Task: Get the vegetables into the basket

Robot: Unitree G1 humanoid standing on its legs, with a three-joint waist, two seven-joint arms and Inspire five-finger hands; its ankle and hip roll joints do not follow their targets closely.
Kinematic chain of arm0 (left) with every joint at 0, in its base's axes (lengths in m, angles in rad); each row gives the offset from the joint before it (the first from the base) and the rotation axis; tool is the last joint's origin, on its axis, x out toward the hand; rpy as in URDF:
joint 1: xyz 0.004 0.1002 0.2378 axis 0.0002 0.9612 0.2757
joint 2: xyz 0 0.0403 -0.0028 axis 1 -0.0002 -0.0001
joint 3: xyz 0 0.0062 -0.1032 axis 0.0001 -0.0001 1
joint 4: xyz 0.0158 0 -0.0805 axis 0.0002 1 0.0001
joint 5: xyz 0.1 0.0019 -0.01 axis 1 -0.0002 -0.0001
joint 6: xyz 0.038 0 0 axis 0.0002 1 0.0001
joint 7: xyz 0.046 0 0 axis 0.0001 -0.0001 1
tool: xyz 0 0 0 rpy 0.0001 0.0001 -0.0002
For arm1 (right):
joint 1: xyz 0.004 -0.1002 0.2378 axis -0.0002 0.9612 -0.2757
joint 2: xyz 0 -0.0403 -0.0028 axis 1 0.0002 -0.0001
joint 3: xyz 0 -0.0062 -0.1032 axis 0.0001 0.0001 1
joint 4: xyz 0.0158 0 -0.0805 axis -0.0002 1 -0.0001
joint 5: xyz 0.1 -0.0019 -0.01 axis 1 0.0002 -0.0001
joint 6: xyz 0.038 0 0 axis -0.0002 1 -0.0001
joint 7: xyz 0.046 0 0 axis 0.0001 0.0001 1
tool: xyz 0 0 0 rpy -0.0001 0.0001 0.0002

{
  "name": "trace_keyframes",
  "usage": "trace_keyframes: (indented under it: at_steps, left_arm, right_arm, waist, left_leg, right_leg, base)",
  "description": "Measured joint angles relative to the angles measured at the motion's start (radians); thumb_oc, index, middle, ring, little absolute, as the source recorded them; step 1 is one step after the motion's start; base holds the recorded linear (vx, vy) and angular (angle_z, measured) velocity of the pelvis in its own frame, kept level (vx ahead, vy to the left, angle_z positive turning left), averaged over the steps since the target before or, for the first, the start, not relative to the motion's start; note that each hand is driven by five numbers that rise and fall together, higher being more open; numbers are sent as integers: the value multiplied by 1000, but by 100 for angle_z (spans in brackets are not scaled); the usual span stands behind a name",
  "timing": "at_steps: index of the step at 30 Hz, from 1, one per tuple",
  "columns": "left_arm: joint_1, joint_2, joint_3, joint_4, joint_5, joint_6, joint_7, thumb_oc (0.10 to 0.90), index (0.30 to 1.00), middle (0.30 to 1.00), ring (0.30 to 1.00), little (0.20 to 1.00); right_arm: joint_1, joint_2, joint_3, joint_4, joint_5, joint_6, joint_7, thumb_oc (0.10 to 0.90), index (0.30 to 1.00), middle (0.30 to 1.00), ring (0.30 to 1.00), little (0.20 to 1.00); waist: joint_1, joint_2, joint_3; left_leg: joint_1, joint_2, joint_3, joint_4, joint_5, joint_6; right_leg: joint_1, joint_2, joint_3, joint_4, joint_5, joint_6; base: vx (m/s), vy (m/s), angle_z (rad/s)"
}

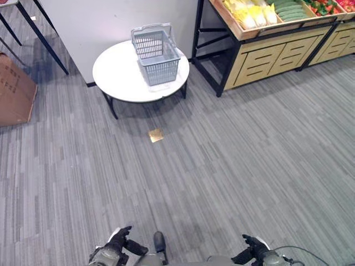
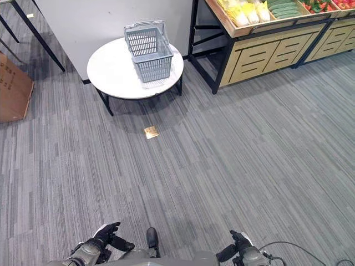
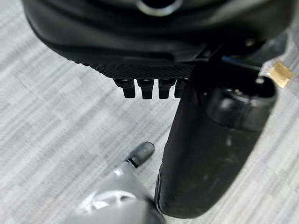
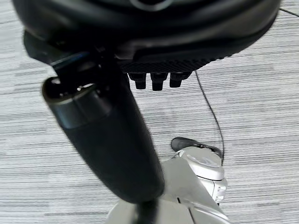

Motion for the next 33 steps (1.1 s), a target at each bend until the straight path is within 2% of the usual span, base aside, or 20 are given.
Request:
trace_keyframes:
  at_steps: [2,4,5,6,8,9,10,12,14,15,16,17,18,23,26,28,30,33]
  left_arm:
    - [3,2,-7,0,8,3,-2,900,1000,1000,1000,1000]
    - [2,5,-13,-1,9,6,-4,900,1000,1000,1000,1000]
    - [-1,6,-30,-4,10,6,-4,900,1000,1000,1000,1000]
    - [-4,10,-39,-5,10,6,-3,900,1000,1000,1000,1000]
    - [-15,13,-39,3,10,11,-2,900,1000,1000,1000,1000]
    - [-21,12,-27,19,11,13,-1,900,1000,1000,1000,1000]
    - [-19,9,-26,20,18,12,-1,900,1000,1000,1000,1000]
    - [-4,2,-15,21,28,12,-1,900,1000,1000,1000,1000]
    - [-2,-4,-5,21,43,14,-1,900,1000,1000,1000,1000]
    - [25,-11,8,15,47,2,0,900,1000,1000,1000,1000]
    - [39,-17,11,12,47,0,2,900,1000,1000,1000,1000]
    - [45,-28,11,17,47,6,1,900,1000,1000,1000,1000]
    - [45,-29,11,17,47,9,0,900,1000,1000,1000,1000]
    - [18,-34,10,10,48,-5,-3,900,1000,1000,1000,1000]
    - [6,-47,10,10,47,-9,-5,900,1000,1000,1000,1000]
    - [3,-63,11,11,46,-6,-6,900,1000,1000,1000,1000]
    - [-1,-69,11,12,44,-8,-4,900,1000,1000,1000,1000]
    - [-1,-68,15,10,44,-9,0,900,1000,1000,1000,1000]
  right_arm:
    - [-9,-3,0,-18,0,-2,0,900,1000,1000,1000,1000]
    - [-8,-18,-1,-39,1,-12,-2,900,1000,1000,1000,1000]
    - [0,-22,1,-43,0,-13,-1,900,1000,1000,1000,1000]
    - [-4,-20,1,-45,1,-14,-2,900,1000,1000,1000,1000]
    - [-15,-18,2,-53,0,-16,-2,900,1000,1000,1000,1000]
    - [-11,-6,3,-59,0,-10,1,900,1000,1000,1000,1000]
    - [5,2,4,-59,0,-3,2,900,1000,1000,1000,1000]
    - [22,16,5,-54,1,0,2,900,1000,1000,1000,1000]
    - [28,24,44,-50,0,24,-3,900,1000,1000,1000,1000]
    - [56,21,33,-51,-10,3,-6,900,1000,1000,1000,1000]
    - [60,18,30,-52,-11,2,-5,900,1000,1000,1000,1000]
    - [61,9,31,-50,-11,4,-4,900,1000,1000,1000,1000]
    - [58,3,32,-51,-13,4,-2,900,1000,1000,1000,1000]
    - [37,-47,29,-96,-13,8,1,900,1000,1000,1000,1000]
    - [7,-69,29,-101,-12,-2,0,900,1000,1000,1000,1000]
    - [-8,-75,29,-98,-12,-12,-2,900,1000,1000,1000,1000]
    - [-2,-75,31,-91,-12,-12,-1,900,1000,1000,1000,1000]
    - [-6,-77,39,-69,-12,-14,-4,900,1000,1000,1000,1000]
  waist:
    - [-7,0,6]
    - [-9,10,34]
    - [-11,8,34]
    - [-12,9,40]
    - [-31,7,66]
    - [-56,2,87]
    - [-61,0,93]
    - [-65,0,94]
    - [-73,-1,93]
    - [-79,0,92]
    - [-84,17,91]
    - [-87,46,85]
    - [-86,55,84]
    - [-87,78,69]
    - [-85,99,56]
    - [-82,104,55]
    - [-78,102,55]
    - [-72,102,55]
  left_leg:
    - [25,-7,13,-1,-26,23]
    - [72,-10,21,-6,-48,32]
    - [78,-11,21,-7,-57,44]
    - [77,-10,20,-6,-61,53]
    - [80,-5,16,-4,-61,53]
    - [95,-9,-4,-6,-66,45]
    - [114,-14,-15,-6,-77,35]
    - [145,-19,-32,-4,-88,26]
    - [174,-21,-69,-1,-111,1]
    - [211,-14,-97,-1,-140,-31]
    - [231,7,-105,-1,-150,-45]
    - [242,38,-109,0,-153,-61]
    - [238,56,-109,22,-154,-63]
    - [223,112,-132,108,-135,-90]
    - [203,134,-148,141,-114,-122]
    - [155,138,-177,242,-85,-178]
    - [113,141,-217,339,-68,-219]
    - [78,146,-227,403,-72,-237]
  right_leg:
    - [-69,-3,-1,154,22,19]
    - [-144,-17,-21,331,54,16]
    - [-175,-14,-32,332,45,11]
    - [-210,-4,-40,302,41,6]
    - [-241,20,-58,149,45,5]
    - [-252,43,-97,-89,94,0]
    - [-253,52,-111,-177,144,-4]
    - [-240,61,-117,-268,217,-10]
    - [-218,59,-132,-344,268,-19]
    - [-186,68,-115,-358,350,-43]
    - [-165,88,-120,-351,383,-72]
    - [-147,116,-137,-351,368,-95]
    - [-138,133,-146,-348,367,-126]
    - [-85,171,-187,-367,303,-150]
    - [-84,187,-205,-355,269,-169]
    - [-74,183,-218,-334,240,-187]
    - [-61,179,-232,-325,213,-196]
    - [-53,182,-237,-313,210,-209]
  base:
    - [109,186,-26]
    - [101,149,-20]
    - [121,106,-16]
    - [143,55,-15]
    - [206,-4,14]
    - [196,-27,45]
    - [337,-79,50]
    - [231,-67,32]
    - [204,-68,54]
    - [176,-83,59]
    - [205,-146,43]
    - [167,-150,12]
    - [230,-218,6]
    - [141,-196,14]
    - [121,-188,17]
    - [103,-214,23]
    - [30,-62,26]
    - [177,-138,9]
